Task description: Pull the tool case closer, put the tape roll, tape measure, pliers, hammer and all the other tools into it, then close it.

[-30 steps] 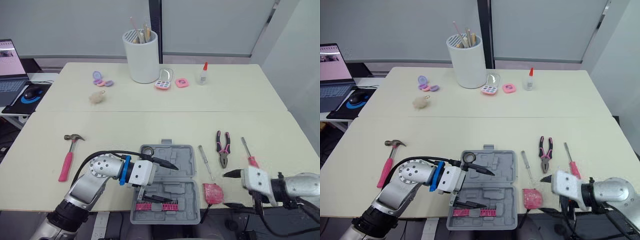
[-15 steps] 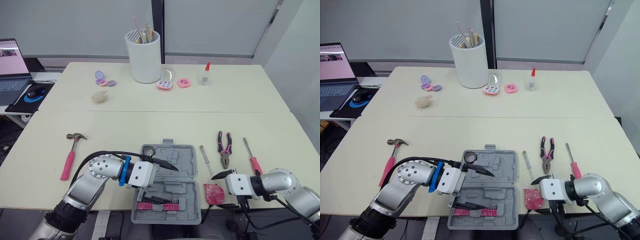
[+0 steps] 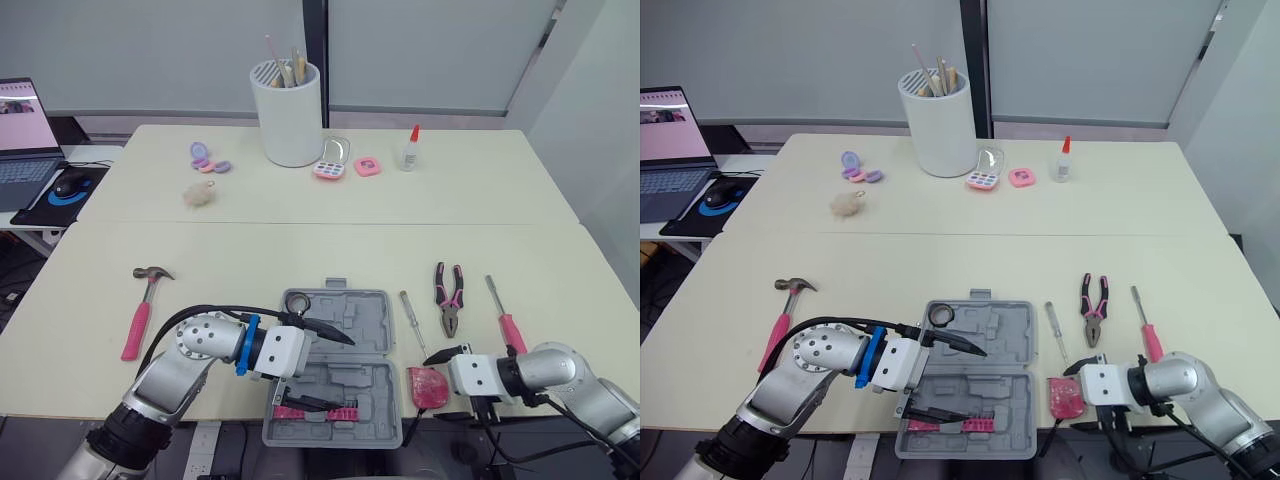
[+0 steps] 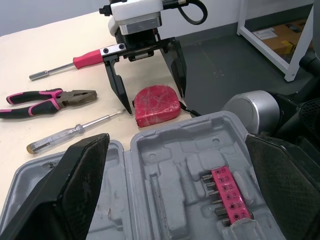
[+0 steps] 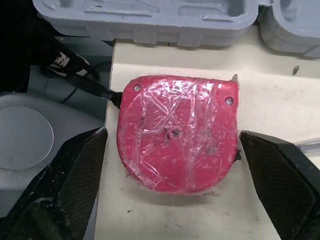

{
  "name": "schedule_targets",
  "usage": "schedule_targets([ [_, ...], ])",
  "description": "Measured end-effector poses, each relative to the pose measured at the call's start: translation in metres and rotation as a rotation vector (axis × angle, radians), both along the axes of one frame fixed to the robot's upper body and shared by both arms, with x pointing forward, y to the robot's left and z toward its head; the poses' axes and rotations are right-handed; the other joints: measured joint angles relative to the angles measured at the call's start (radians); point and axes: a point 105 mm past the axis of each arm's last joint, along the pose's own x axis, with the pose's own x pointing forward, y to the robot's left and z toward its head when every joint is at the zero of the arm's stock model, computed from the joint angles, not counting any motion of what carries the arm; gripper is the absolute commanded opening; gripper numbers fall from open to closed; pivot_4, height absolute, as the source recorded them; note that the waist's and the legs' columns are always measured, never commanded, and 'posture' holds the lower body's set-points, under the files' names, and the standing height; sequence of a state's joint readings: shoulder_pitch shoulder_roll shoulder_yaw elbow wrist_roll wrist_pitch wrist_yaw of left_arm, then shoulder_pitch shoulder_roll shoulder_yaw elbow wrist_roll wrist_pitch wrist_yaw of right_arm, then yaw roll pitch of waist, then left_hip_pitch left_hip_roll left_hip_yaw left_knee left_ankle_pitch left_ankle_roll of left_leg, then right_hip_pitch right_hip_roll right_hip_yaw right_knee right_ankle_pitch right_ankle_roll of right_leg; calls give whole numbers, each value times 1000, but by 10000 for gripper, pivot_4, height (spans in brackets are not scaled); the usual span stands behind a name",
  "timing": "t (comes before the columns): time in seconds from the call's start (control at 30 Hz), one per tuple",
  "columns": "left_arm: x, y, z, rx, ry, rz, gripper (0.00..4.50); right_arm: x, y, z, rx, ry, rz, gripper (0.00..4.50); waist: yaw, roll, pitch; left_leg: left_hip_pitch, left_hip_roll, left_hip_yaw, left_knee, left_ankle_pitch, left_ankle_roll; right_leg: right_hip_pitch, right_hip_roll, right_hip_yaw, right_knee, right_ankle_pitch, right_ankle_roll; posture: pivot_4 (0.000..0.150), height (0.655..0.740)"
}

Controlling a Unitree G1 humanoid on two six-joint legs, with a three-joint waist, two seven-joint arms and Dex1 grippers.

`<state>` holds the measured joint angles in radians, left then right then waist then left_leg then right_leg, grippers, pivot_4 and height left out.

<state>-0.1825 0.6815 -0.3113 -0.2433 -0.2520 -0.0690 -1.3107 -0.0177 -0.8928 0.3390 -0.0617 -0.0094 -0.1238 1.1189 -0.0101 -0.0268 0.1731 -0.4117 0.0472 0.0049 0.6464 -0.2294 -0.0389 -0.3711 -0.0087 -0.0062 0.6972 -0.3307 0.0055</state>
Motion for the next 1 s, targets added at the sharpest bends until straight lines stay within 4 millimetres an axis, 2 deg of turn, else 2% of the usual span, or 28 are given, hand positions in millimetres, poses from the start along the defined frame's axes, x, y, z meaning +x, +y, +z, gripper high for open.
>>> schedule_targets([
  [0.07,0,0,0,1,-2,0,45000,1,-1,-1,-5,-6,3,44835,0,0,0,1,0,0,0,0,0,1,0,0,0,0,0,1500,7376],
  [0.13,0,0,0,2,-3,1,45000,2,0,-1,2,-9,4,41031,0,0,0,2,0,0,0,0,0,2,0,0,0,0,0,1500,7376],
  [0.23,1,0,0,2,-5,5,45000,3,1,-2,3,-19,10,32207,0,0,0,3,0,0,0,0,0,2,0,0,0,0,0,1500,7376],
  [0.27,1,0,0,2,-6,7,45000,4,2,-1,3,-29,16,31282,0,0,0,3,0,1,0,0,0,2,0,1,0,0,0,1500,7376],
  [0.53,6,1,0,-5,-11,45,45000,9,5,5,-6,-55,25,31283,3,0,0,3,0,1,0,0,0,2,0,1,1,0,0,1500,7376],
  [0.6,16,11,0,-2,-10,118,45000,11,6,22,-20,-77,39,31283,2,1,0,3,0,1,0,0,0,2,0,2,1,0,0,1500,7376],
  [0.7,34,30,4,22,-11,241,45000,26,7,55,-80,-117,32,31283,-2,1,1,4,1,1,0,0,0,2,0,1,2,0,0,1500,7376],
  [0.83,52,49,16,35,-3,375,45000,46,28,106,-116,-168,54,31283,-5,2,1,4,1,-1,0,0,0,2,1,0,2,0,0,1500,7376],
  [1.0,55,62,14,72,38,447,45000,58,50,116,-200,-133,98,31283,-6,2,1,2,1,1,0,0,0,0,-2,2,1,0,0,1500,7376],
])
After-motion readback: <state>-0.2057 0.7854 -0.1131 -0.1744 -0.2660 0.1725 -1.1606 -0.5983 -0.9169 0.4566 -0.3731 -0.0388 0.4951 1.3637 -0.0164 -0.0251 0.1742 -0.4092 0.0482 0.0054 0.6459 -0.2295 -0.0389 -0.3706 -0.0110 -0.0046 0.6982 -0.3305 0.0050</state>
